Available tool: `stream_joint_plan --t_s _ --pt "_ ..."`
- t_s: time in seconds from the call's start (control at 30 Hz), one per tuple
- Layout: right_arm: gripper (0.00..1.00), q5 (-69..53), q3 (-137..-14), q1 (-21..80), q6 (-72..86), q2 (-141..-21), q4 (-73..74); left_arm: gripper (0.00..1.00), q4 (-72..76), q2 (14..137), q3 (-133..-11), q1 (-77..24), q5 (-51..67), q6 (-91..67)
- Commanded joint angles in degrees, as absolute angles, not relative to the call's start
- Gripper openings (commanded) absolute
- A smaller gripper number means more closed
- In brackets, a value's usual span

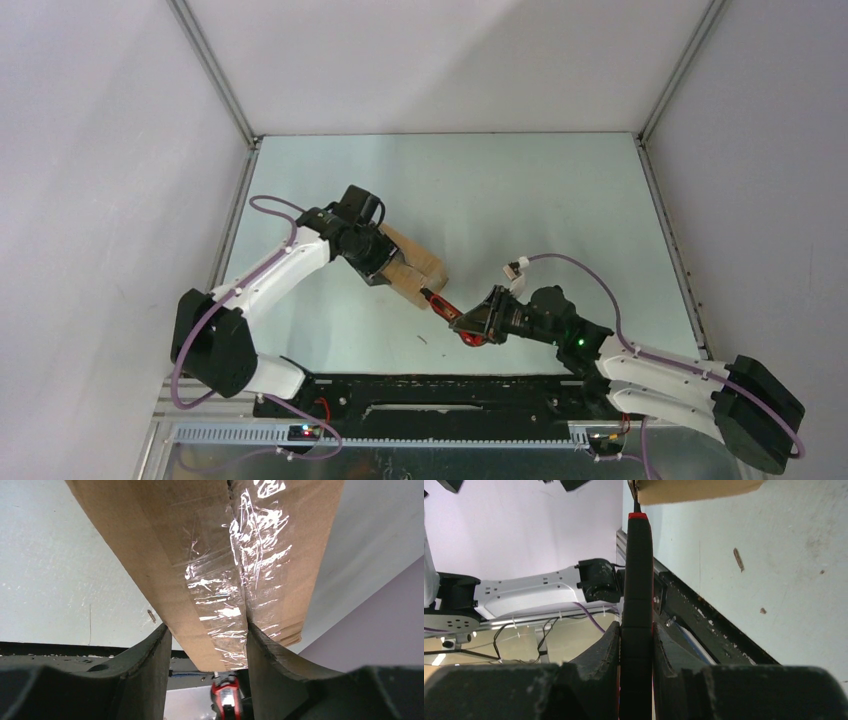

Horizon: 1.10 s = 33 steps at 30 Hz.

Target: Unpack the express box

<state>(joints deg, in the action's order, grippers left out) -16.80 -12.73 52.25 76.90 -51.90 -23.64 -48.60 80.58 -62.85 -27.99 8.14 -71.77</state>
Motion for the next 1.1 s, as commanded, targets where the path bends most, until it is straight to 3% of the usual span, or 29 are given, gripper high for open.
stream_joint_plan --t_s 0.0,0.3,1.07 --pt "0.0 -17.4 -13.5 49.2 75.8 -49.1 -24.3 0.0 -49.6 77.9 -61.9 -28.1 8.4 -71.0" --pt "0.0 -16.2 -14.3 46.7 73.3 -41.4 -15.0 0.0 -49.3 76.9 -60.5 -27.9 8.9 -70.4" --pt "0.0 -17.7 -13.5 45.1 74.5 -43.1 -20.5 0.0 -48.5 76.0 -60.9 -27.9 11.7 -69.2"
